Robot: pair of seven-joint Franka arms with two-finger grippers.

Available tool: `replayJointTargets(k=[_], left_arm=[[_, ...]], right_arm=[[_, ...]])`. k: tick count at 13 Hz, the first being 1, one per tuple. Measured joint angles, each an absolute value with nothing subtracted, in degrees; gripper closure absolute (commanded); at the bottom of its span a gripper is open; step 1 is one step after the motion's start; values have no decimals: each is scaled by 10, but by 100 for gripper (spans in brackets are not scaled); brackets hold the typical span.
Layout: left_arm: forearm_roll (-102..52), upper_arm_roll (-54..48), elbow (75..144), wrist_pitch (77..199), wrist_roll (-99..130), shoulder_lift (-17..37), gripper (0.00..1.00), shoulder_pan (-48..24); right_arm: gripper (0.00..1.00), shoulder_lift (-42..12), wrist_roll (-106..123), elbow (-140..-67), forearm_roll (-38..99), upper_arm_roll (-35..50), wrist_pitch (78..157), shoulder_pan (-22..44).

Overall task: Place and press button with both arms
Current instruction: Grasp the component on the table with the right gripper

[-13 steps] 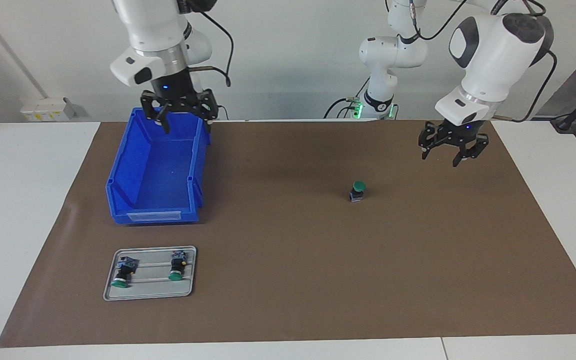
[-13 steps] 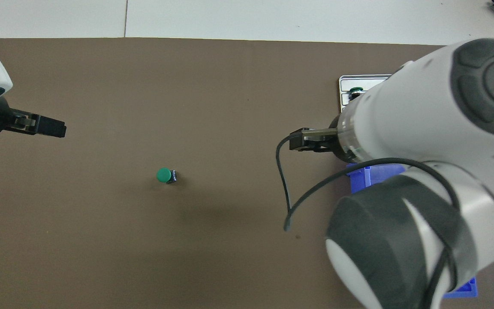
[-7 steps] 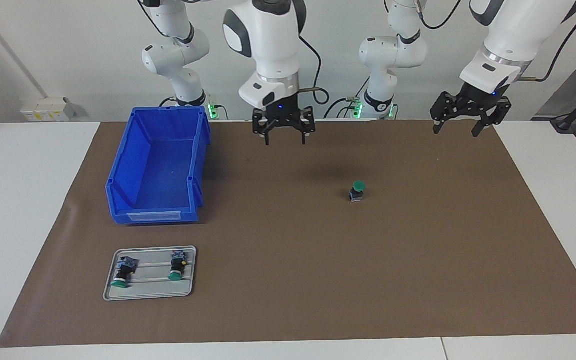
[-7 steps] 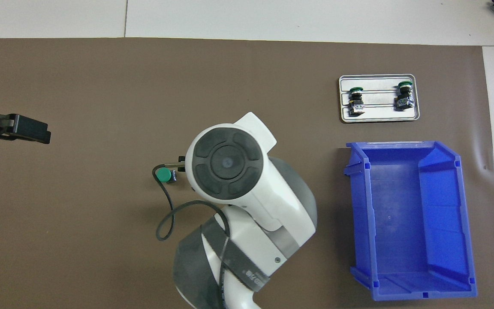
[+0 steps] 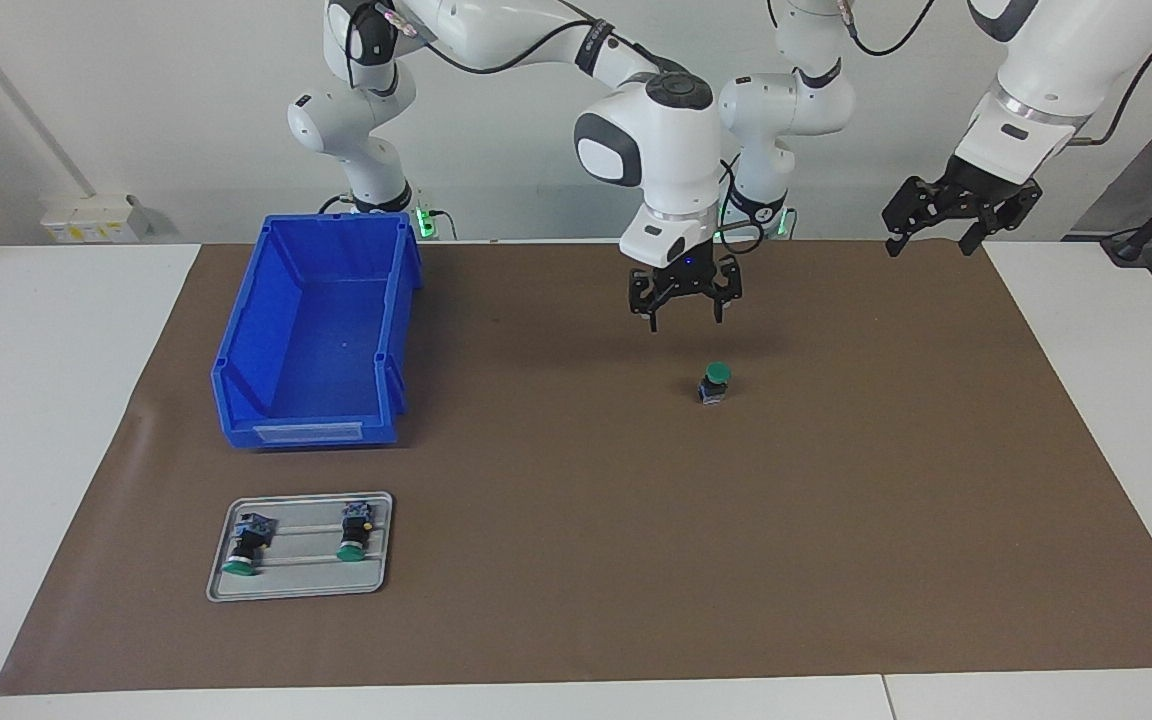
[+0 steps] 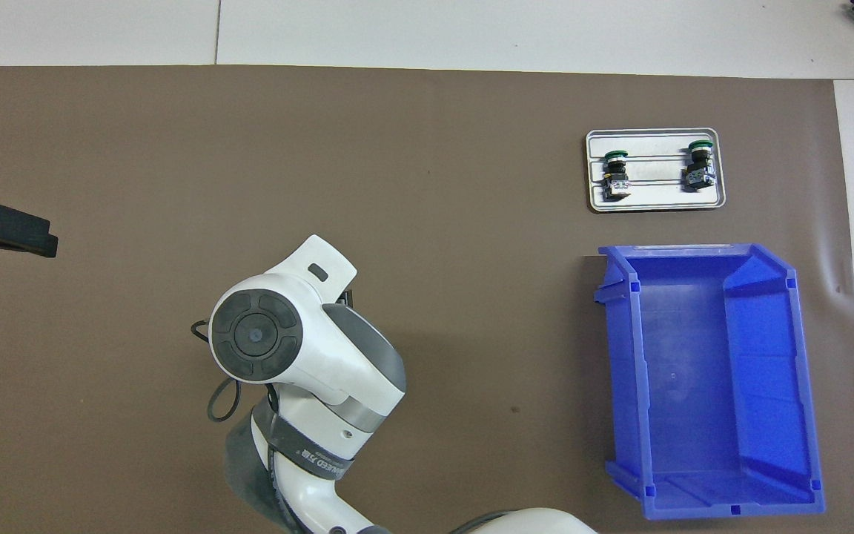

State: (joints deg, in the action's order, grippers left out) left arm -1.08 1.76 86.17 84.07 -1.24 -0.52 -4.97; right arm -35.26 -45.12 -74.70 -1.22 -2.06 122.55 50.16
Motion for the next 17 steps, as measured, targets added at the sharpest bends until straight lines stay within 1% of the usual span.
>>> replayJointTargets(k=[1,3,9,11,15,17], left_arm=[[-11,17,862,838,-12,-5,0,-50],[-11,16,863,837,-12,-5,0,-50],[-11,16,863,837,-13,-5,0,-50],[-11,16,863,837,-13,-5,0,-50],[-11,16,863,836,-13,-5,0,-50],[-11,16,863,836,-13,-5,0,-50]], right_arm=[[0,-373,-458,-733,-15,-21,1236,506],[0,-396,-467,-719,-20,-21,1253,515],[0,-408,-437,-719,-61,-24,1281,517],[0,-419,-432,-720,-67,-24,1289,519],[3,-465,-431,-721,-92,-24,1299,529],[3,-467,-431,-718,-93,-24,1301,530]])
